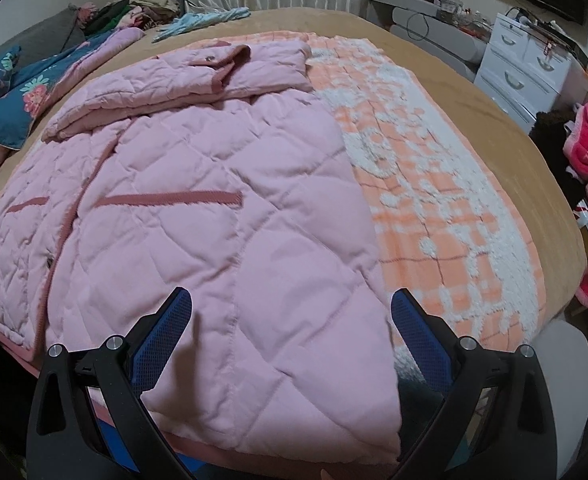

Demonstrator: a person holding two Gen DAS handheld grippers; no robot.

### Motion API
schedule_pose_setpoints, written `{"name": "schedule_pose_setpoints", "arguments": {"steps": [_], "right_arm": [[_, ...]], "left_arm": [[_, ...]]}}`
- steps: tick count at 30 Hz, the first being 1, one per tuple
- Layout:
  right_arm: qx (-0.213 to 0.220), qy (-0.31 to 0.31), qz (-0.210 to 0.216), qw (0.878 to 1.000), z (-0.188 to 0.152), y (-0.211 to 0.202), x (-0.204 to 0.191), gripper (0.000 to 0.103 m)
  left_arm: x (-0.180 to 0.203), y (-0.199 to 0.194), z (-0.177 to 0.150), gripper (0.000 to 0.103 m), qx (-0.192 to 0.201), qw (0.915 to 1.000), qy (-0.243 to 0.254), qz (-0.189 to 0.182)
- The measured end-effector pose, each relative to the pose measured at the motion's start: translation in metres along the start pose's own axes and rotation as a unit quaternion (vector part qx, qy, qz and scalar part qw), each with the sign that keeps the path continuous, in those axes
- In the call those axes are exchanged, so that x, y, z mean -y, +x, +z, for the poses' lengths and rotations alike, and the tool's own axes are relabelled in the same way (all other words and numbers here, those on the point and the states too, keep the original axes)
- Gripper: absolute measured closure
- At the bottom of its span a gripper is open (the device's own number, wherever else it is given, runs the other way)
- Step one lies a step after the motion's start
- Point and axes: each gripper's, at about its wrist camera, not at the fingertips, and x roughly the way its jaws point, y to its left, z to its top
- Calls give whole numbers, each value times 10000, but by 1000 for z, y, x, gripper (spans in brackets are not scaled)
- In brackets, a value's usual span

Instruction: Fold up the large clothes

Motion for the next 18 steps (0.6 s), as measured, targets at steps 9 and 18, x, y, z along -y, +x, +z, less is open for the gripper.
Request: {"name": "schedule_pose_setpoints", "arguments": {"steps": [9,18], "right_arm": [[-444,-69,121,9989,-14,9,9,4],[-840,-153,597,9946,-31,12,16,4]], "left_arm": [[-14,2,-12,9,-235,9995,-156,-127],[-28,4,-31,9,-547,9965,-413,-480]]}}
